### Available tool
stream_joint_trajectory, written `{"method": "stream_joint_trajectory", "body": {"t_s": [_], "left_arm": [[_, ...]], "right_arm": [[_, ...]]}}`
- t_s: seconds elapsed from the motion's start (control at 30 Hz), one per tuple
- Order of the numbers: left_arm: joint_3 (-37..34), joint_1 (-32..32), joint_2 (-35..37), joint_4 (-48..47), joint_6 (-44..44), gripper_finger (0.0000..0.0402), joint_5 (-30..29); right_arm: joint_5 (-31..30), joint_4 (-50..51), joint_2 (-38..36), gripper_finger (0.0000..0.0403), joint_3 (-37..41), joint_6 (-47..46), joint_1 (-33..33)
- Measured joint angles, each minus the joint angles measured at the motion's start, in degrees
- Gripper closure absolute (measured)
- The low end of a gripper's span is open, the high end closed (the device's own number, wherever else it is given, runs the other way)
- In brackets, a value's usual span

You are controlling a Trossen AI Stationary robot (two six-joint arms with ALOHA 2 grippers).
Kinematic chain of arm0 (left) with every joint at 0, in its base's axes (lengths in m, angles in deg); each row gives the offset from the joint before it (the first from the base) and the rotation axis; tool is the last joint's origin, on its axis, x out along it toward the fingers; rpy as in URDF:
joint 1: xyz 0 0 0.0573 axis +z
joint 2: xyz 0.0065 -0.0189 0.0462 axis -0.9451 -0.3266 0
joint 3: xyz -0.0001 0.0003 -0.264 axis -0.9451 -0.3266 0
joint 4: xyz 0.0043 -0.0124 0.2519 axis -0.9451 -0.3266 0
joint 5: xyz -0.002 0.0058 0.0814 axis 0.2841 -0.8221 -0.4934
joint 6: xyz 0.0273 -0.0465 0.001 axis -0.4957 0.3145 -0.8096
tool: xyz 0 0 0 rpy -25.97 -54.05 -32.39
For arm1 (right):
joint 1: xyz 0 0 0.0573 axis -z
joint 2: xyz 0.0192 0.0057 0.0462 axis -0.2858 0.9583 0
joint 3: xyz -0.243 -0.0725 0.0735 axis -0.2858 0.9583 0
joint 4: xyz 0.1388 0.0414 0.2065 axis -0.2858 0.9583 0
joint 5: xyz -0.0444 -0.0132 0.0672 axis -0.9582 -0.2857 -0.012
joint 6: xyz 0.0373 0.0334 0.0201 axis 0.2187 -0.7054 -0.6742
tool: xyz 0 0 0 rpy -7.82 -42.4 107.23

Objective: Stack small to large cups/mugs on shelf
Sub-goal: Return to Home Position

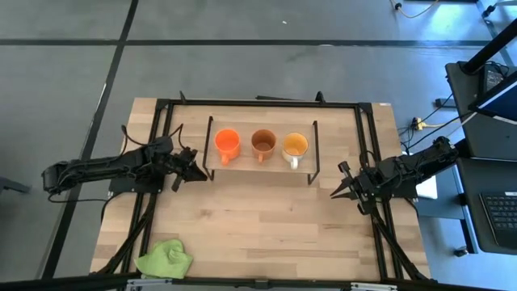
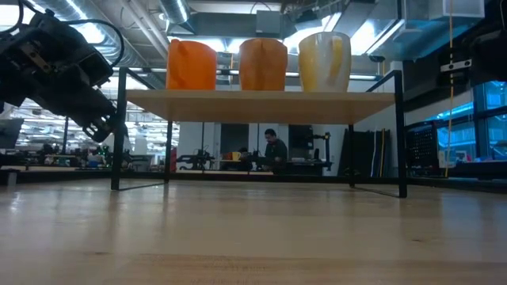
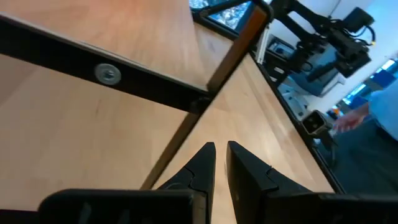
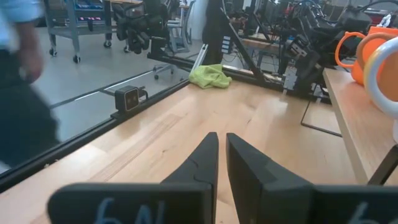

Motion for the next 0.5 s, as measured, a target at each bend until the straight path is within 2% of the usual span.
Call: {"method": "stream_joint_trajectory", "body": {"t_s": [0.5], "left_arm": [[0.00, 0.00, 0.00, 0.00, 0.02, 0.0367, -0.63]], "right_arm": [[0.02, 0.00, 0.02, 0.0368, 0.00, 0.29, 0.00]]}}
